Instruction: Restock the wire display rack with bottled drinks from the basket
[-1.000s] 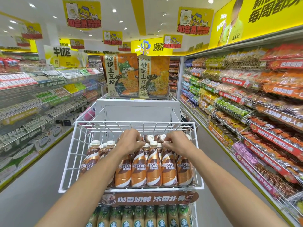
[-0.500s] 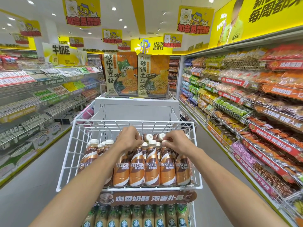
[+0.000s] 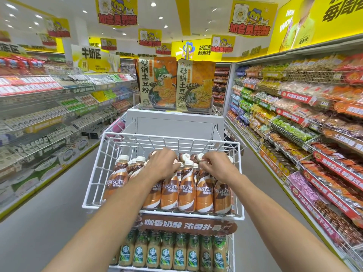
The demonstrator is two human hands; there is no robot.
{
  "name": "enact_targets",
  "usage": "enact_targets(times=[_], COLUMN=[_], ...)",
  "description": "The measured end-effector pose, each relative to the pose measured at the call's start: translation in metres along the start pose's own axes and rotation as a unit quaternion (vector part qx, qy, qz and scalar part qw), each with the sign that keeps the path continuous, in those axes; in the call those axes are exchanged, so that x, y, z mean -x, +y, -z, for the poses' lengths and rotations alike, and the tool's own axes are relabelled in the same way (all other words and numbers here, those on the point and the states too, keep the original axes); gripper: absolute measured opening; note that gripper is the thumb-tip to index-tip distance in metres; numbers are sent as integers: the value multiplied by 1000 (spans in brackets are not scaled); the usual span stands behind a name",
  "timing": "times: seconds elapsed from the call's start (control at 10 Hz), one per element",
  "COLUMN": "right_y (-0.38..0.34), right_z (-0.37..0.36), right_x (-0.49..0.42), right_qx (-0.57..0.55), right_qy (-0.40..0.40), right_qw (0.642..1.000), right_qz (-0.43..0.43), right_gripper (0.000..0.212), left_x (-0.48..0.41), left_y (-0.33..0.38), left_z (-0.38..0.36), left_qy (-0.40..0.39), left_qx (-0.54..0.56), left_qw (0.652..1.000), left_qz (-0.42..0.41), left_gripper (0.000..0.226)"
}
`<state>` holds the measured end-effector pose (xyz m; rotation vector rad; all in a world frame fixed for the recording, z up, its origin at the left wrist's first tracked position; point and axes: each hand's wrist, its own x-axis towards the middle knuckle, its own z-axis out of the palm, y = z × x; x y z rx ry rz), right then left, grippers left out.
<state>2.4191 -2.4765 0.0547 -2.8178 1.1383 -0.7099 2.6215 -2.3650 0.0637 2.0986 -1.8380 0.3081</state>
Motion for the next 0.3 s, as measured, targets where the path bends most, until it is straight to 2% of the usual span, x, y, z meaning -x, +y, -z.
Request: enact_targets(times=[0.2,0.3], right_y=[-23,-39], right_z=[20,28], right_x=[27,60], right_qx=[67,83], right_qy=[0,-71], right_qw=[997,994], right_qz=[32,26], right_gripper=[33,38], left_x=[45,75], left_y=[14,20], left_z=[27,39], left_qy=[-38,-78], left_qx=[-79,-97], left_qw=[995,991], left_qz=[-44,-44], left_gripper=[44,53])
